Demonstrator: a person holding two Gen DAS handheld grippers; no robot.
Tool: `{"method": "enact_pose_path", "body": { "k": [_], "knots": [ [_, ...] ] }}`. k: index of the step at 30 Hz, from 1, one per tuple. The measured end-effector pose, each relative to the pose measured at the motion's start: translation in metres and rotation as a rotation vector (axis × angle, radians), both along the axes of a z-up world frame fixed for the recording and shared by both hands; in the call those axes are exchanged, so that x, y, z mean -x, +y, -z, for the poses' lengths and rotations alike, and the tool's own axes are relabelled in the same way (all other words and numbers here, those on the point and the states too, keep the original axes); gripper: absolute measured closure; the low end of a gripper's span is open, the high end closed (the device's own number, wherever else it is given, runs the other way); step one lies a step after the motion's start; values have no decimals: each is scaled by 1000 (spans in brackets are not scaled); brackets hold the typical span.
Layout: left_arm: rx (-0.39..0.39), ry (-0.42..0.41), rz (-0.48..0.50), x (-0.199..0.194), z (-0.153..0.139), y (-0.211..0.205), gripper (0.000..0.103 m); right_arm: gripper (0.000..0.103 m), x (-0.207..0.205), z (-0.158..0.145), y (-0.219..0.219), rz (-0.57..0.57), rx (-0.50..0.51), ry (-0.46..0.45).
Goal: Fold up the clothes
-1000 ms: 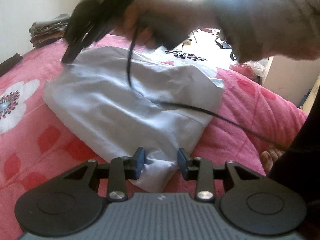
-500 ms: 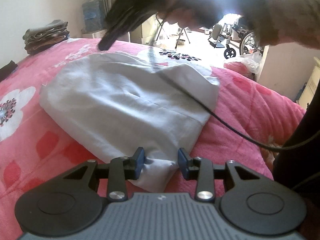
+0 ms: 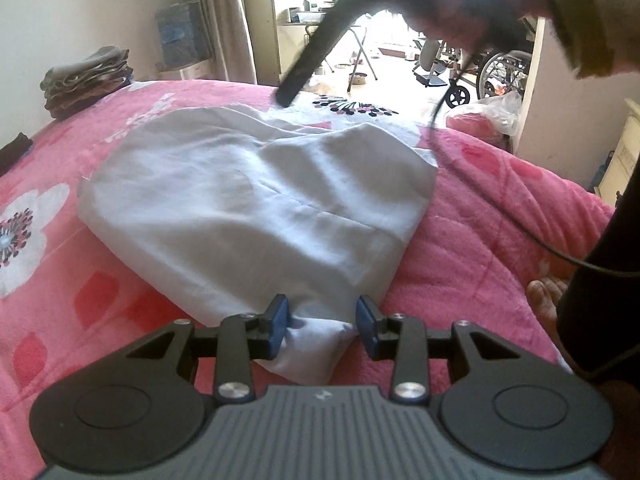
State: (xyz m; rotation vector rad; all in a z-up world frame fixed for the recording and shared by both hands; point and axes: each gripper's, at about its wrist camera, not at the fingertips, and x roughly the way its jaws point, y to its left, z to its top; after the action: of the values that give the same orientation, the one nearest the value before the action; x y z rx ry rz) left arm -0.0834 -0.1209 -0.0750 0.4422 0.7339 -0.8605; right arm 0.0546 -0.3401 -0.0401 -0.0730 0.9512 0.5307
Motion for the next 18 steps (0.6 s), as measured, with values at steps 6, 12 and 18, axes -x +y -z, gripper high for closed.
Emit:
{"method": "enact_pose_path", "body": {
  "k": [6,12,18],
  "knots": [
    [-8,-9,16,1,0,1,64,95,46,30,10,-147,128,88],
    [-34,-11,26,1,-2,-2,63,95,64,35,3,-28,126,43],
    [-40,-19,25,4,-2,-3,61,90,84,26,1,-97,72,36]
  ]
}}
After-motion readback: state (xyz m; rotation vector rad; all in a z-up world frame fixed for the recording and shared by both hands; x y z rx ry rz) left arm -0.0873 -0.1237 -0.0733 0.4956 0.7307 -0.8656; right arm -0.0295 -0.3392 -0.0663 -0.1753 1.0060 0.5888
